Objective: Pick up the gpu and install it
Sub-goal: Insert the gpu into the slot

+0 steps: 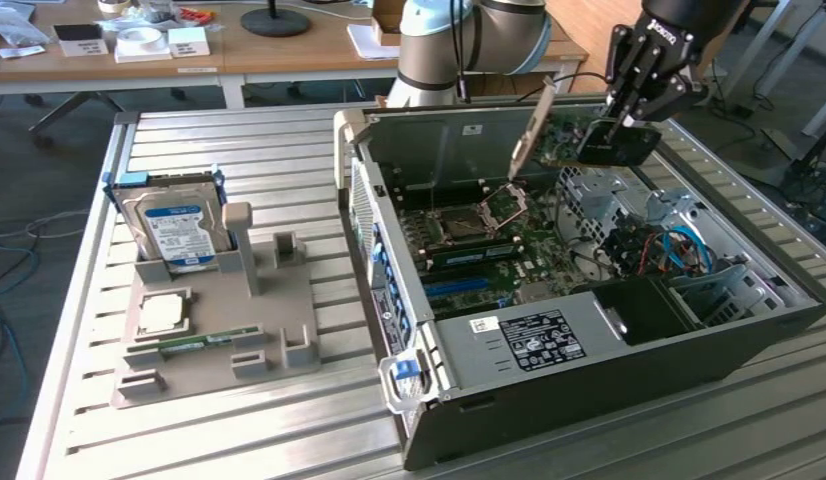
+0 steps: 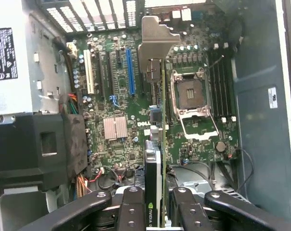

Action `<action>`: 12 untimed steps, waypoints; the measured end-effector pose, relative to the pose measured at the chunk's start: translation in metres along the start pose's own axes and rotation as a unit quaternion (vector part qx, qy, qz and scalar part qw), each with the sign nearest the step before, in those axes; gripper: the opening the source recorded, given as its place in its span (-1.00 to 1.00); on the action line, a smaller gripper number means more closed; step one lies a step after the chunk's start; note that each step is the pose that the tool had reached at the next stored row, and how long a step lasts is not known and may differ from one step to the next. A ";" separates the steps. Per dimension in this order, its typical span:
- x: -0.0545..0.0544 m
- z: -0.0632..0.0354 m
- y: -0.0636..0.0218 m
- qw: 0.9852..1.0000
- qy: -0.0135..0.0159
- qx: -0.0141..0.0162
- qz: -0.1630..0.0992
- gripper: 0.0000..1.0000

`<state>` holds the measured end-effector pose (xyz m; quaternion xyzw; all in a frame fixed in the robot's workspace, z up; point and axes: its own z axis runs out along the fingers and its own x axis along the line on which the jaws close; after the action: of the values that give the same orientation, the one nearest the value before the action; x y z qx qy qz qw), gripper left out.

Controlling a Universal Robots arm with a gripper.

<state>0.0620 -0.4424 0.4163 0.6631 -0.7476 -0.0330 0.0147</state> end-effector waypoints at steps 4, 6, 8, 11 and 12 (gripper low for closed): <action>0.000 0.0000 0.0000 1.000 0.000 0.000 -0.003 -0.47; 0.000 0.0000 0.0000 1.000 0.000 0.000 -0.003 -0.47; 0.000 0.0000 0.0000 1.000 0.000 0.000 -0.003 -0.47; 0.000 0.0000 0.0000 1.000 0.000 0.000 -0.005 -0.47; 0.000 0.0001 0.0000 1.000 0.001 0.000 -0.009 -0.47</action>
<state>0.0620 -0.4424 0.4163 0.6696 -0.7419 -0.0329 0.0149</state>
